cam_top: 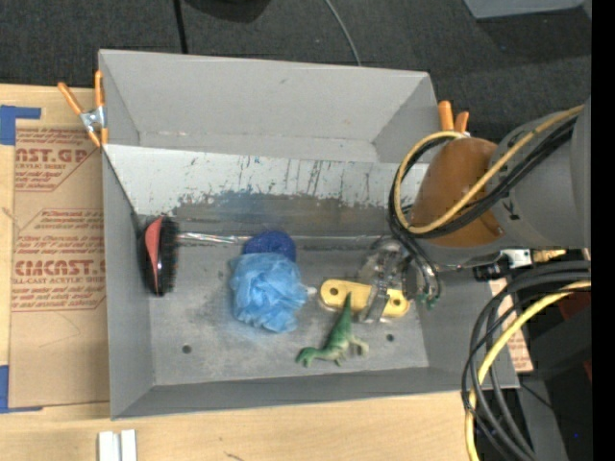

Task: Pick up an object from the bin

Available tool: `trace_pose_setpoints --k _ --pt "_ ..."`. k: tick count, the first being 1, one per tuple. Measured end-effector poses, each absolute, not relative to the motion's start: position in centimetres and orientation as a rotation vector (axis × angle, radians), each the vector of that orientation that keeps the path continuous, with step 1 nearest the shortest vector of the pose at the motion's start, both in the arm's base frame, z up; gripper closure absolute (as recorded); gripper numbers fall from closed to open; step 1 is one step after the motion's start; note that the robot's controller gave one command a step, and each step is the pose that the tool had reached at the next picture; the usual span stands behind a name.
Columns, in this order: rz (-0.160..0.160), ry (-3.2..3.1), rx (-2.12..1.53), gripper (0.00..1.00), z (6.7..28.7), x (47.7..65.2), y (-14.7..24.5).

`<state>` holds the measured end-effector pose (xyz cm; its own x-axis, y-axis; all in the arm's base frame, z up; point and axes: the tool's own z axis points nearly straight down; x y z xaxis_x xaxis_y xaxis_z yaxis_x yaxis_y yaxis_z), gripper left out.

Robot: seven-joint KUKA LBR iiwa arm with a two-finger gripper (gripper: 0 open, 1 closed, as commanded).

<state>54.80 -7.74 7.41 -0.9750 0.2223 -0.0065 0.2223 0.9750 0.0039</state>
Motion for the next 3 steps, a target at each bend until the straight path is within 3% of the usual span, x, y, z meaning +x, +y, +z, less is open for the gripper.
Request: trace_pose_setpoints --k 3 --pt "0.006 3.111 0.350 1.00 12.2 54.9 -7.7"
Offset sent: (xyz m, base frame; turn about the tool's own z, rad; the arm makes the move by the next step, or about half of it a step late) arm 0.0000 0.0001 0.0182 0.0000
